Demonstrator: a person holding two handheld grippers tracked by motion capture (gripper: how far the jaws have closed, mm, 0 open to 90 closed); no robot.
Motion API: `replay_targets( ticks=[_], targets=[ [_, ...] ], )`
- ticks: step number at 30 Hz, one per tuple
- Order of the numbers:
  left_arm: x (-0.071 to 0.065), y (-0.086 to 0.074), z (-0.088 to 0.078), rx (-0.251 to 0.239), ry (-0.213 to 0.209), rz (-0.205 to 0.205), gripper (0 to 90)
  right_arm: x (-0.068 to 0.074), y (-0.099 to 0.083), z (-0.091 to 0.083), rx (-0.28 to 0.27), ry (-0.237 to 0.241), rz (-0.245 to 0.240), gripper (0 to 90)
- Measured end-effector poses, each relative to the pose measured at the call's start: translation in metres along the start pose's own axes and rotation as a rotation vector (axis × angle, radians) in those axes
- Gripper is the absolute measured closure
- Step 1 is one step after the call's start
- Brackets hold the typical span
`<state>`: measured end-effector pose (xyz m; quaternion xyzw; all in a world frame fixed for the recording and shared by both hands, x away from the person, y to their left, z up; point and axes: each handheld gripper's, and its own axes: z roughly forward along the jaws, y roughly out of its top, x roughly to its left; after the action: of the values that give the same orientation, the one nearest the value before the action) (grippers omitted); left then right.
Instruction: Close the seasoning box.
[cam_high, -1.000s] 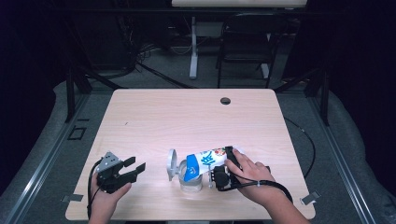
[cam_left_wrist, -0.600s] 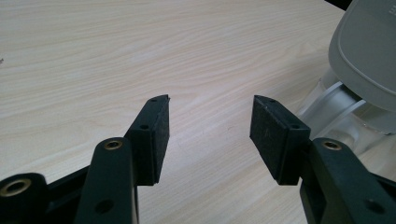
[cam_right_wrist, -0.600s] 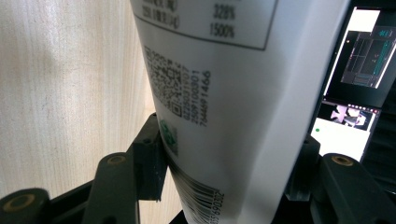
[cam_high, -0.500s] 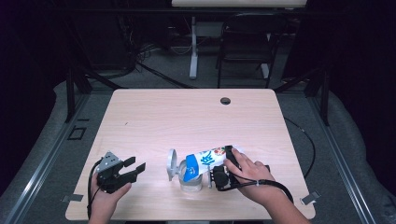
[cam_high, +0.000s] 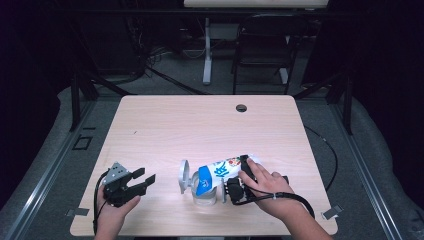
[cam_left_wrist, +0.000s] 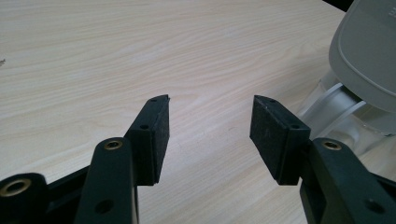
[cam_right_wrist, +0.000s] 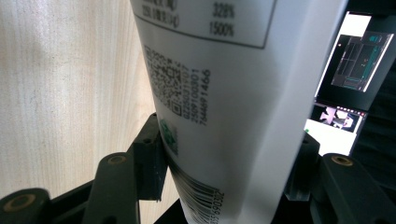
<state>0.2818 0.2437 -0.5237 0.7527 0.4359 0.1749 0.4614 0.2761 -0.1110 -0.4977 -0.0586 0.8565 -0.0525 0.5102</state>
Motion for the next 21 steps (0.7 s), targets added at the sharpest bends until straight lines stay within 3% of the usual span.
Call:
replay_targets(
  ticks=[21],
  targets=[
    [0.0008,-0.0001,-0.0001,0.002,0.001,0.0,47.8,-0.0001,0.0009,-0.0015,-0.003,-0.022,-0.03,44.9]
  ],
)
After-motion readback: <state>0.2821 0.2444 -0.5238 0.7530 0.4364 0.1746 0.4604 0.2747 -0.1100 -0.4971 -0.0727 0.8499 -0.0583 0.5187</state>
